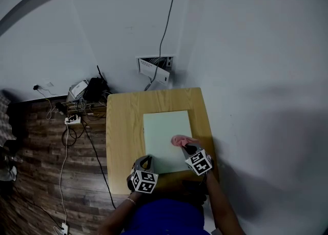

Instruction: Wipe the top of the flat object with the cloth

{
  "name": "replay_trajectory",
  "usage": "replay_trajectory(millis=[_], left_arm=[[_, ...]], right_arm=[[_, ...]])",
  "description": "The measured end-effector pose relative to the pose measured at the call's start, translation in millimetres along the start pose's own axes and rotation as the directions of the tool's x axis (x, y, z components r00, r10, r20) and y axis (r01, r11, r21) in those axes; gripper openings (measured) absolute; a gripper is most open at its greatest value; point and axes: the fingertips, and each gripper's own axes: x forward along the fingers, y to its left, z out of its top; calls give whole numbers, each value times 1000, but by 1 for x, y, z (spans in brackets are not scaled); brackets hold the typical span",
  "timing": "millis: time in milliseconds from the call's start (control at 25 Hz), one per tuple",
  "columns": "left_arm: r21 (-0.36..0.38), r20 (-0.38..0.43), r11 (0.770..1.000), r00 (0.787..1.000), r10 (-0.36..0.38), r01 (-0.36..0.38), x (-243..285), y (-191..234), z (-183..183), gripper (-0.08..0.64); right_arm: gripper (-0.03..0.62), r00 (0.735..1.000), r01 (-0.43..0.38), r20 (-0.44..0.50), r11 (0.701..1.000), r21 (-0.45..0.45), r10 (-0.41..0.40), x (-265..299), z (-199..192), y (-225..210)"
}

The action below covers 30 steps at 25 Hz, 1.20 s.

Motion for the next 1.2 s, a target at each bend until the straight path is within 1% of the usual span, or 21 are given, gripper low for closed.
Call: replay_trajectory(millis=[200, 280, 320, 400, 480, 720, 760, 840, 1000, 1080, 1200], left_arm=[[-47, 28, 998, 999, -28, 30, -1, 0, 2, 11], [-47, 27, 997, 998, -52, 54, -5, 0, 1, 13], [-44, 20, 997, 998, -65, 66, -7, 0, 0, 29], [-45, 13, 995, 996, -89, 90, -13, -1, -4, 32], [-48, 13, 992, 993, -113, 114, -21, -1, -8, 51], [-25, -2, 975, 975, -221, 221, -36, -17, -24, 87], [-24, -4, 971, 972, -237, 236, -37, -20, -25, 101], [-28, -11, 965, 966, -260, 260, -37, -24, -27, 106], [-25, -49, 961, 959, -278, 277, -31, -31, -33, 112], [-27, -51, 962, 961, -273, 272, -31, -30, -34, 112], [-29, -52, 962, 960, -274, 272, -32, -30, -33, 112]], right_arm=[[15, 1000, 12, -5, 1000, 5, -12, 1, -4, -2], [15, 1000, 15, -4, 1000, 10, -15, 0, -4, -3], [15, 1000, 16, -2, 1000, 12, -16, 1, -4, -3], [15, 1000, 16, 2, 1000, 10, -16, 2, -4, -2], [15, 1000, 17, 9, 1000, 5, -17, 3, -3, -1], [15, 999, 34, -1, 999, 42, -34, -2, -2, -1], [15, 999, 37, -2, 998, 49, -37, -2, -2, -1], [15, 999, 43, -4, 997, 59, -42, -3, -1, -1], [15, 998, 59, -6, 996, 63, -59, -1, -3, -1], [15, 998, 67, -6, 995, 69, -66, -1, -2, -1], [15, 997, 78, 10, 992, 101, -80, -5, 0, -1]])
